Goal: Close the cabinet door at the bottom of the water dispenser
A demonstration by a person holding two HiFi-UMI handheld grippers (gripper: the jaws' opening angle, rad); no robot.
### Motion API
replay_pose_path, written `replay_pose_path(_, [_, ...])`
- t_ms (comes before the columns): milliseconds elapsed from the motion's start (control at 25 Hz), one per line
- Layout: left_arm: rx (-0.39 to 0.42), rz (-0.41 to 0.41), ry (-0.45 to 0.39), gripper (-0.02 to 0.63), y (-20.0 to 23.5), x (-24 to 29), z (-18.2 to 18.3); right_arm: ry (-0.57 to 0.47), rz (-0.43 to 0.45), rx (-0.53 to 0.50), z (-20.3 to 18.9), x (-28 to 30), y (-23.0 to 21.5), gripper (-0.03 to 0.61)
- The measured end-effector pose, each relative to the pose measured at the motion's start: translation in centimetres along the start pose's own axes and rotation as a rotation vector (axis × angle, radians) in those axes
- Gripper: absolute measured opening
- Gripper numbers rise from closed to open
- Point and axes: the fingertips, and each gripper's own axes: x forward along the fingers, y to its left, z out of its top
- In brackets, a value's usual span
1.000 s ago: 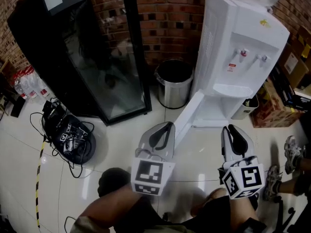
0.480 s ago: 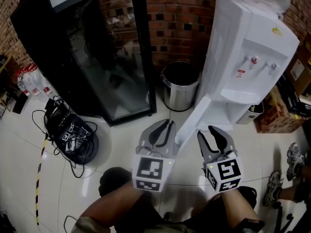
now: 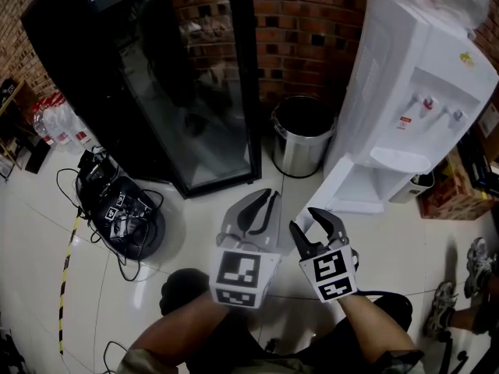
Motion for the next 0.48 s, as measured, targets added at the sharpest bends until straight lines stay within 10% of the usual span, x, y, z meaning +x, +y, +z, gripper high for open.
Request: replay_pose_path(480, [-0.019, -0.028, -0.014, 0.034, -0.4, -0.1, 0.4, 0.101, 0.045, -0.068, -2.7, 0.7, 2.1, 0.115])
